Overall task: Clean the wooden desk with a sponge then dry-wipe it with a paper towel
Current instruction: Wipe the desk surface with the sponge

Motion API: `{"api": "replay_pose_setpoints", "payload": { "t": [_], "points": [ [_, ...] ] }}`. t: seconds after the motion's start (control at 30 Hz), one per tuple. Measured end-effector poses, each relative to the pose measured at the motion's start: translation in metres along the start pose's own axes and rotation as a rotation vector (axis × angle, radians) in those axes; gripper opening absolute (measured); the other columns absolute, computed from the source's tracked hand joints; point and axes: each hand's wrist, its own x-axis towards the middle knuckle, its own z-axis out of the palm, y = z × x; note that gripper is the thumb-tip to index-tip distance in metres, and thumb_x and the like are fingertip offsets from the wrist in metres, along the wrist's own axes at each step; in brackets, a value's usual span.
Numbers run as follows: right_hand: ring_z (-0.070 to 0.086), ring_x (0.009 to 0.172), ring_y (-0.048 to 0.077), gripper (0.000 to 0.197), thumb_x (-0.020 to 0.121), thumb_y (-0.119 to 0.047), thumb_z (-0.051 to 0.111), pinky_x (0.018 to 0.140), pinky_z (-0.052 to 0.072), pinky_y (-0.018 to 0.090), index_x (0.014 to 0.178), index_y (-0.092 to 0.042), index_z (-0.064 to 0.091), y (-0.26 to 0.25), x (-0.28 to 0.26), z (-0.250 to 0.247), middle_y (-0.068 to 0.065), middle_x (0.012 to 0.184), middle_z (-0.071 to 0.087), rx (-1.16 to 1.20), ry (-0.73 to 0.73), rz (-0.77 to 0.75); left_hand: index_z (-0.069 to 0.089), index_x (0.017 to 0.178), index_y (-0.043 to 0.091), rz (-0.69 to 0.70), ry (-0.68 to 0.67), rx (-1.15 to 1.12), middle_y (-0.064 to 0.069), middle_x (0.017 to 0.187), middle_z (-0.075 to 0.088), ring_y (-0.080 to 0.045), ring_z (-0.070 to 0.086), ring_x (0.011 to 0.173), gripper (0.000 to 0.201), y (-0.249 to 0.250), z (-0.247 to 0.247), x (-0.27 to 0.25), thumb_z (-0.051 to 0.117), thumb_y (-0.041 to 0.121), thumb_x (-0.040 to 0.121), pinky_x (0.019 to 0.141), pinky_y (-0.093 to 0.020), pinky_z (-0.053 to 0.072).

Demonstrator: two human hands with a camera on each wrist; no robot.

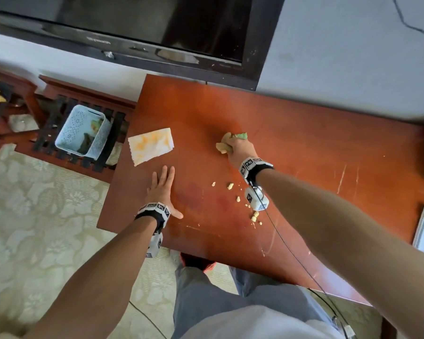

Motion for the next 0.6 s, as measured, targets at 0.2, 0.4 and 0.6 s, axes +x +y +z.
{"api": "replay_pose_setpoints", "payload": {
  "t": [0.2,0.4,0.6],
  "points": [
    [0.061,0.093,0.022,0.025,0.089,-0.009,0.052,0.08,0.053,0.039,0.104,-0.02,0.068,-0.04,-0.002,0.036,-0.003,0.103,0.059,-0.271,-0.309,-0.425,-0.027,0.153,0.039,0.0,0.001,0.005,0.012,0.162,-0.031,-0.031,-0.021,0.152,0.168,-0.002,0.001,0.002,0.1,0.047,0.043,0.117,-0.066,0.015],
    [0.057,0.082,0.003,0.031,0.09,-0.02,0.065,0.073,0.056,0.022,0.116,-0.038,0.066,0.003,-0.064,0.028,-0.019,0.103,0.054,-0.36,-0.469,-0.611,-0.028,0.152,0.04,-0.008,0.0,-0.002,0.012,0.162,-0.032,-0.031,-0.022,0.152,0.168,0.002,-0.002,-0.002,0.1,0.046,0.044,0.118,-0.066,0.016],
    [0.06,0.091,0.008,0.04,0.082,-0.008,0.069,0.084,0.055,0.027,0.116,-0.029,0.065,0.057,-0.121,0.017,-0.017,0.105,0.059,-0.322,-0.534,-0.538,-0.027,0.153,0.038,-0.02,-0.006,-0.002,0.011,0.161,-0.034,-0.031,-0.022,0.152,0.167,0.004,-0.004,-0.005,0.101,0.043,0.046,0.118,-0.066,0.017]
  ]
}}
